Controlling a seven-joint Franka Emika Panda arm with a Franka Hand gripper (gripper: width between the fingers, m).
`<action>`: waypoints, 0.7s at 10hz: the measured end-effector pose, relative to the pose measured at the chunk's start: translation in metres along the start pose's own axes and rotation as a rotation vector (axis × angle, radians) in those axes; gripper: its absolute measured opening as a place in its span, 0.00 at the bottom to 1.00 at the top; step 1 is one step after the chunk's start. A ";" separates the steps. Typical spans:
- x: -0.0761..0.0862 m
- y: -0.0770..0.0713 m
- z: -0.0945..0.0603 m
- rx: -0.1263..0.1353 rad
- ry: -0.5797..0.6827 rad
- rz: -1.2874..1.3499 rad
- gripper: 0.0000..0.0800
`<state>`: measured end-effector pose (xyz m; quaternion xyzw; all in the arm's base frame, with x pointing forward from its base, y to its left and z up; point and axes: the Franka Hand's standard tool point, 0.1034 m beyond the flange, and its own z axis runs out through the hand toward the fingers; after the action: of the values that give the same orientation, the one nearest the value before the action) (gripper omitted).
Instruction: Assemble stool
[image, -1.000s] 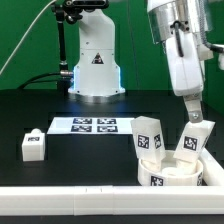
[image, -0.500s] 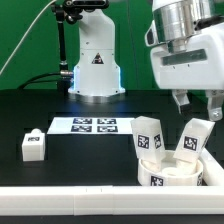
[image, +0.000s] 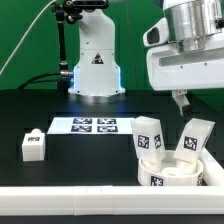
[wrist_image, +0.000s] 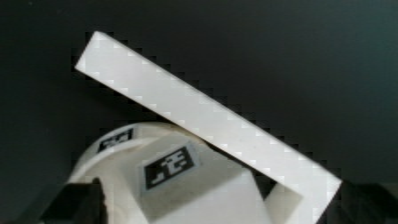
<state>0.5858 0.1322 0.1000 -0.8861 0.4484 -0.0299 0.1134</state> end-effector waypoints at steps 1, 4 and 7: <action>0.001 0.001 0.000 0.000 0.001 -0.033 0.81; 0.000 0.001 0.001 -0.026 0.027 -0.358 0.81; -0.001 0.002 0.004 -0.071 0.038 -0.784 0.81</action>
Offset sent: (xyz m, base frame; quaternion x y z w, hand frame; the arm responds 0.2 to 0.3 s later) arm -0.0136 0.0043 -0.0009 -0.0448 0.0563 -0.3220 0.9440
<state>0.5841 0.1323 0.0952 -0.9928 0.0785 -0.0720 0.0543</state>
